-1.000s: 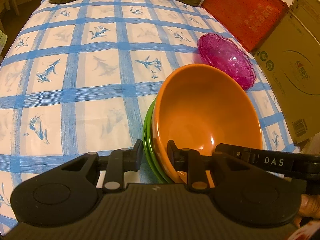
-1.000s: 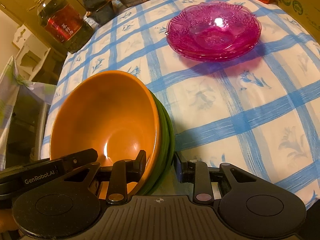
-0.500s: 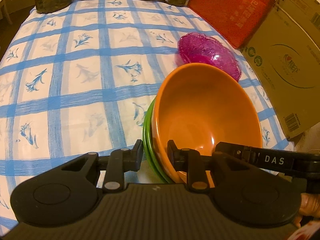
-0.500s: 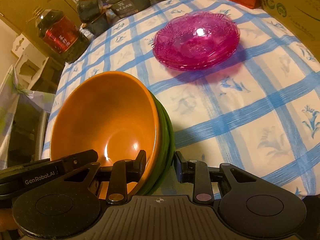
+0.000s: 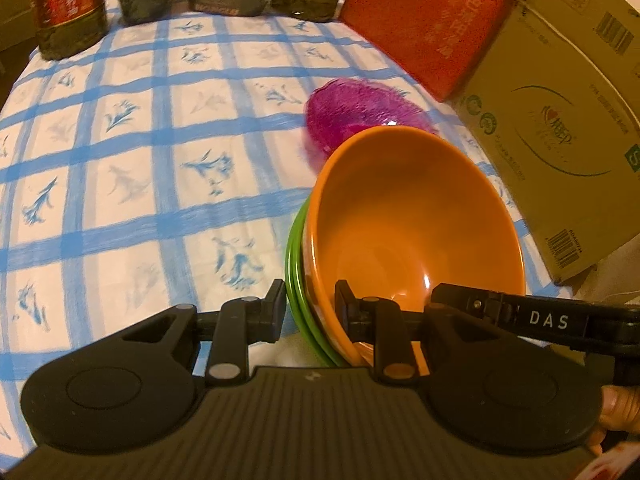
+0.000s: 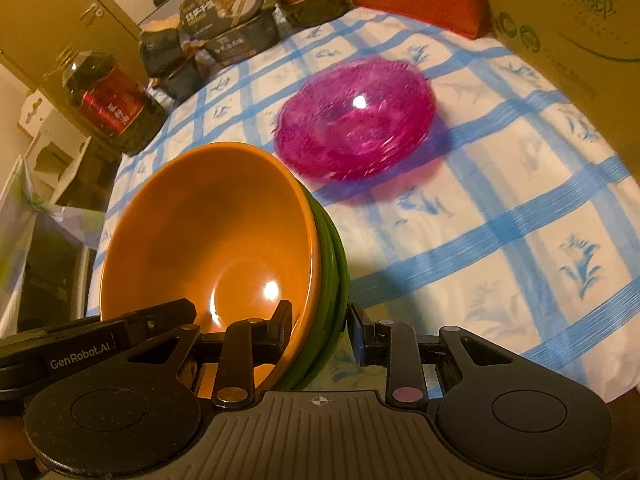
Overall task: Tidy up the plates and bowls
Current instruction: 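Carry the orange-and-green bowl stack with both tools onto the pink plates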
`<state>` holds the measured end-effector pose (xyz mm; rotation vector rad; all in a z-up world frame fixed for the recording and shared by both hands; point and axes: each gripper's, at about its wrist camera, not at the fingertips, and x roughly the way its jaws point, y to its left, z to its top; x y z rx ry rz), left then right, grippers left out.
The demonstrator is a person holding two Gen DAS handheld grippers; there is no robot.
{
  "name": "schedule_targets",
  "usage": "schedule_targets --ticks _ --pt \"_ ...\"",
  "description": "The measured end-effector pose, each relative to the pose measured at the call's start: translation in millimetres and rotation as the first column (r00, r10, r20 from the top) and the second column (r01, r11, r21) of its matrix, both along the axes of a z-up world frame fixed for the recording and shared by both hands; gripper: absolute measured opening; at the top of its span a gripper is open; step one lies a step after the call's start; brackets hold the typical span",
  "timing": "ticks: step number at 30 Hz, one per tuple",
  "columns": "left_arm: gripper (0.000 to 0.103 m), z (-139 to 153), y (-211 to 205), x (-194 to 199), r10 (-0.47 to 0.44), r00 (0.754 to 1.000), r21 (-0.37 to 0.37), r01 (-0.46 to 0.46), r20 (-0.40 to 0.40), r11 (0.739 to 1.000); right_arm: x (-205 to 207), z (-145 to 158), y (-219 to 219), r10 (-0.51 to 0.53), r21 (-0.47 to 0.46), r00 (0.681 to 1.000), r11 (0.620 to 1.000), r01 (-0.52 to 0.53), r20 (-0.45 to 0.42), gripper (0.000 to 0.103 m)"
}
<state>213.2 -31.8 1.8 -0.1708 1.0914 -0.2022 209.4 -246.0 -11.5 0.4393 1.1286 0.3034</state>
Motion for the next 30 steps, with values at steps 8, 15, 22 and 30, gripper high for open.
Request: schedule_targets --ticks 8,15,22,30 --pt "0.022 13 -22 21 -0.024 0.999 -0.01 0.024 0.022 1.0 16 14 -22 -0.023 -0.01 0.999 1.0 0.024 0.022 0.03" --pt "0.022 20 -33 41 -0.033 0.999 -0.017 0.034 0.033 0.999 33 21 -34 -0.035 -0.014 0.999 0.999 0.036 0.034 0.03" --pt "0.022 24 -39 61 -0.04 0.998 -0.021 0.041 0.04 0.999 50 27 -39 -0.039 -0.021 0.998 0.999 0.04 0.044 0.03" --pt "0.023 30 -45 88 -0.04 0.998 -0.018 0.041 0.041 0.999 80 29 -46 -0.048 -0.01 0.998 0.999 0.049 0.044 0.03"
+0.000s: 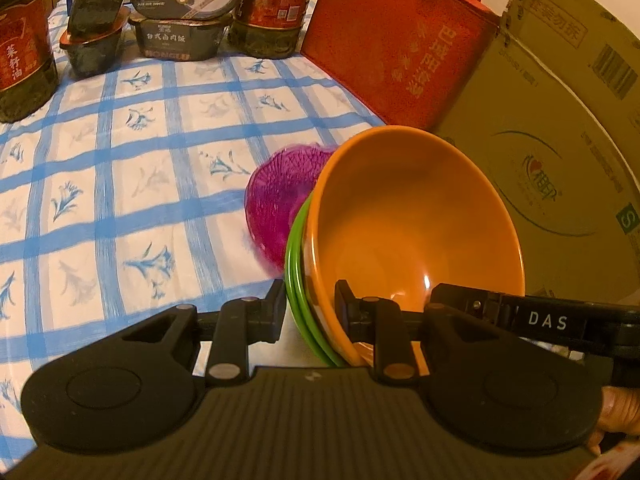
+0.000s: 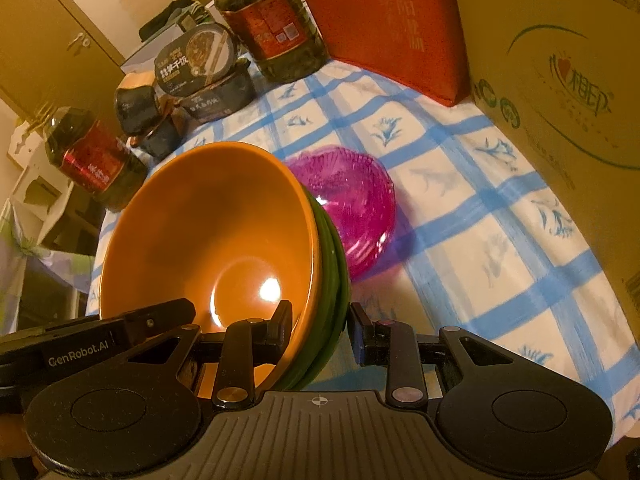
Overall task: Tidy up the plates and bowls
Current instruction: 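Carry the orange-and-green bowl stack with both tools onto the pink plates, then lower the bowl stack onto the pink plates and open both tools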
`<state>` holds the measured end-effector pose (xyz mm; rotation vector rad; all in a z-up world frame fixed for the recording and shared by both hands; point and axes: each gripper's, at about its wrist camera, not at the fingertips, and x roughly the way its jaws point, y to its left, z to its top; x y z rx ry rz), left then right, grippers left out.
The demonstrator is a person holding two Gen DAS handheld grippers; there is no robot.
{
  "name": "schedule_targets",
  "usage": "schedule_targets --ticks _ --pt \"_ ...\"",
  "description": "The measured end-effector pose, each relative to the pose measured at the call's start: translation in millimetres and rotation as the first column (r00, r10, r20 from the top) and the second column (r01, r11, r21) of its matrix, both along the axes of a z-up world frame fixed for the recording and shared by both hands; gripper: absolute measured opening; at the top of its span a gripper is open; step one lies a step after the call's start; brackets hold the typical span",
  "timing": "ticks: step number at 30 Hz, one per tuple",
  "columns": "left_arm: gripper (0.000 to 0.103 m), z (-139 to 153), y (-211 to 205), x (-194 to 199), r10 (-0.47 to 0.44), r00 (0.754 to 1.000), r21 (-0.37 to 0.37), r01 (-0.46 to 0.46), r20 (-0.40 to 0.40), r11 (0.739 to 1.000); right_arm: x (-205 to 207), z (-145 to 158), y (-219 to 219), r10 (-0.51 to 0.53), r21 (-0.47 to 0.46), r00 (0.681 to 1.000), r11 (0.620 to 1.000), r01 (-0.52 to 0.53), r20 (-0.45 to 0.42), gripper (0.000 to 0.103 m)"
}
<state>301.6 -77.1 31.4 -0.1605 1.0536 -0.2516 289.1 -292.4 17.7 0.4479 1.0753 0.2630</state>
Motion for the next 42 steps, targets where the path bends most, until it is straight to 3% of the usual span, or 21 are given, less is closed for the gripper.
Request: schedule_targets --ticks 12,20,31,42 --pt "0.023 -2 -7 58 0.017 1.0 -0.01 -0.017 -0.009 1.0 61 -1 -7 -0.002 -0.01 1.0 1.0 0.002 0.012 0.03" --pt "0.023 -23 -12 88 0.02 0.999 0.003 -0.02 -0.043 1.0 93 -23 -9 0.01 -0.021 1.0 1.0 -0.01 -0.012 0.029" --pt "0.023 -51 -10 107 0.032 0.996 0.014 -0.031 -0.078 0.999 111 -57 -8 0.012 -0.006 0.999 1.0 -0.012 -0.045 0.029" --pt "0.023 -64 -7 119 0.043 0.996 0.007 -0.042 -0.073 0.999 122 -71 -4 0.014 -0.01 0.999 1.0 -0.015 -0.047 0.029"
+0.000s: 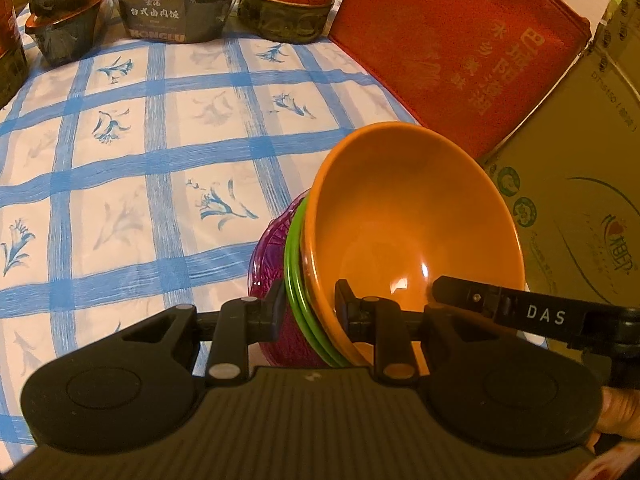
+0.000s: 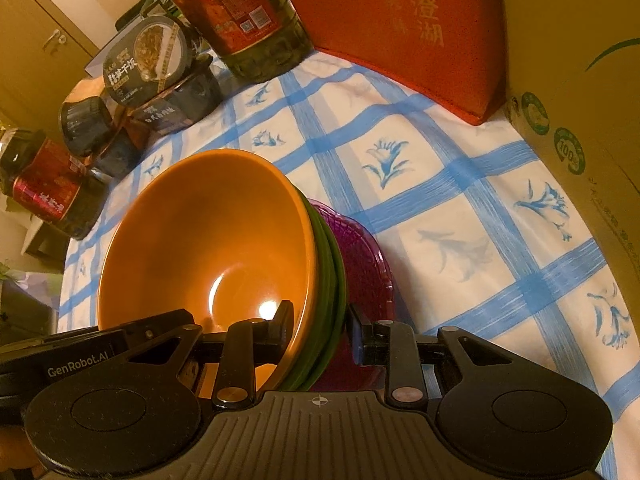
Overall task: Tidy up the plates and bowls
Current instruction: 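Lower the bowl stack onto the pink plates and open both tools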
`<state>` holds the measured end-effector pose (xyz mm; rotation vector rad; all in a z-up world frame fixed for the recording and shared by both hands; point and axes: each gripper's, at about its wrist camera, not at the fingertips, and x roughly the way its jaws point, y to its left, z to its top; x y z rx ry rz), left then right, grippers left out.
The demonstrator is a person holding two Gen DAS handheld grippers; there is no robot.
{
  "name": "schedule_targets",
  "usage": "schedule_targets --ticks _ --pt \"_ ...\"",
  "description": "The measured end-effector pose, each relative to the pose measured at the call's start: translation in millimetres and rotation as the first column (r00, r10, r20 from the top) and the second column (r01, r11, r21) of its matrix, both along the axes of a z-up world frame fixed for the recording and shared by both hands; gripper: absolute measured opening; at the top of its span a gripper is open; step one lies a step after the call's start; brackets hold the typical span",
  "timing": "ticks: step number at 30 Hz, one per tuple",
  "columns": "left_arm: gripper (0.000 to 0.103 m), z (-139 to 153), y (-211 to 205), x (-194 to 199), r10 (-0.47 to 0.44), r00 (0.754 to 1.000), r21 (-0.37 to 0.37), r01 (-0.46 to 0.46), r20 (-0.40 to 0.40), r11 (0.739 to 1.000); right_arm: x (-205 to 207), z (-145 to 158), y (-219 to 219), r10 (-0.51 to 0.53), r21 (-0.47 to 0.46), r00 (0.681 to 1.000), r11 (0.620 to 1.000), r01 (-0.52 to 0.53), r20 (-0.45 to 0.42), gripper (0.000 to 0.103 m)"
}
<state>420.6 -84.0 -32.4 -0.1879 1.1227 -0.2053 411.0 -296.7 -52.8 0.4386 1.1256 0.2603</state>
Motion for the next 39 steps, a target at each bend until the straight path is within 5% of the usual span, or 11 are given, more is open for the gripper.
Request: schedule_targets --ticks 8,19,25,39 --pt "0.022 -3 0 -3 -0.011 1.0 -0.003 0.011 0.002 1.0 -3 1 5 0.007 -0.047 1.0 0.999 -0.007 -0.002 0.029" --pt "0.025 -4 3 -2 -0.006 1.0 -0.038 0.006 0.008 0.999 -3 -3 -3 -0.012 0.004 1.0 1.0 0.012 0.003 0.031" --pt "0.035 -2 7 -6 0.003 1.0 -0.046 -0.002 0.021 0.999 -6 -2 -1 -0.012 -0.013 1.0 1.0 0.012 0.015 0.056" --pt "0.048 11 9 -14 0.01 0.999 -0.047 -0.008 0.048 0.999 -15 7 -7 -0.029 0.005 0.999 1.0 0.029 0.031 0.062"
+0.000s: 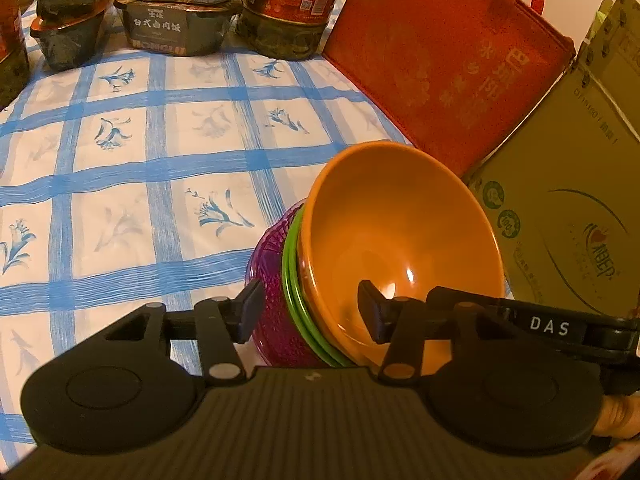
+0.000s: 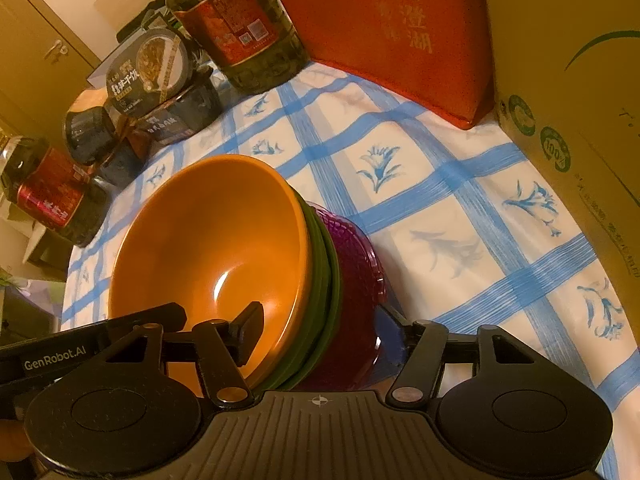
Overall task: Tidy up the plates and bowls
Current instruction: 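Lower the bowl stack onto the pink plates and open both tools, then pull both tools back from the stacked bowls and plates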
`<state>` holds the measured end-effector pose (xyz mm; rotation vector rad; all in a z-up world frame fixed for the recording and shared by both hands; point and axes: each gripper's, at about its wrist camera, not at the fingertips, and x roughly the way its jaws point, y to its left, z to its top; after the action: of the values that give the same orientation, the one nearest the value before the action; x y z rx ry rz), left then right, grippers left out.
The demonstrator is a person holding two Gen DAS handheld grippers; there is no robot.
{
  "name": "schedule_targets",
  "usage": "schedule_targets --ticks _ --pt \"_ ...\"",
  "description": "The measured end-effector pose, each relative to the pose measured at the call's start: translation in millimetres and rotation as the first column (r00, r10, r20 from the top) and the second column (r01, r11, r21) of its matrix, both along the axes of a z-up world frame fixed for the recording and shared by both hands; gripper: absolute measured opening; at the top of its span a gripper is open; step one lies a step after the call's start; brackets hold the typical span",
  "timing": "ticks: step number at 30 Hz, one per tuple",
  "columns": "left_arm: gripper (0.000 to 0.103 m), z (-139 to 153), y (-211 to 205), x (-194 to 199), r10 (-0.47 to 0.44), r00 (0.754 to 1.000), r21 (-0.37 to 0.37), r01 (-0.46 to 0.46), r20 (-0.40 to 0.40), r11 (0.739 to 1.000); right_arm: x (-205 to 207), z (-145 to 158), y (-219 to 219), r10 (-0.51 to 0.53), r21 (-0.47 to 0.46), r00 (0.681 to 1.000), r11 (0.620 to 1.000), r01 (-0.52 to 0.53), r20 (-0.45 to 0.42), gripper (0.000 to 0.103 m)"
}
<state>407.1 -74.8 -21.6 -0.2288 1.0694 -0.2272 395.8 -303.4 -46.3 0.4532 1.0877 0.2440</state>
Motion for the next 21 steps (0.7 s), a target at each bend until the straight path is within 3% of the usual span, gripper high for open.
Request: schedule_targets --ticks 6,21 --pt "0.049 9 3 -9 0.012 1.0 -0.009 -0.012 0.017 1.0 -8 8 -2 -0.003 0.006 1.0 1.0 0.003 0.011 0.063" --pt "0.064 43 12 -57 0.058 0.996 -0.04 -0.055 0.066 0.998 -46 47 -6 -0.011 0.026 0.998 1.0 0.009 0.061 0.065"
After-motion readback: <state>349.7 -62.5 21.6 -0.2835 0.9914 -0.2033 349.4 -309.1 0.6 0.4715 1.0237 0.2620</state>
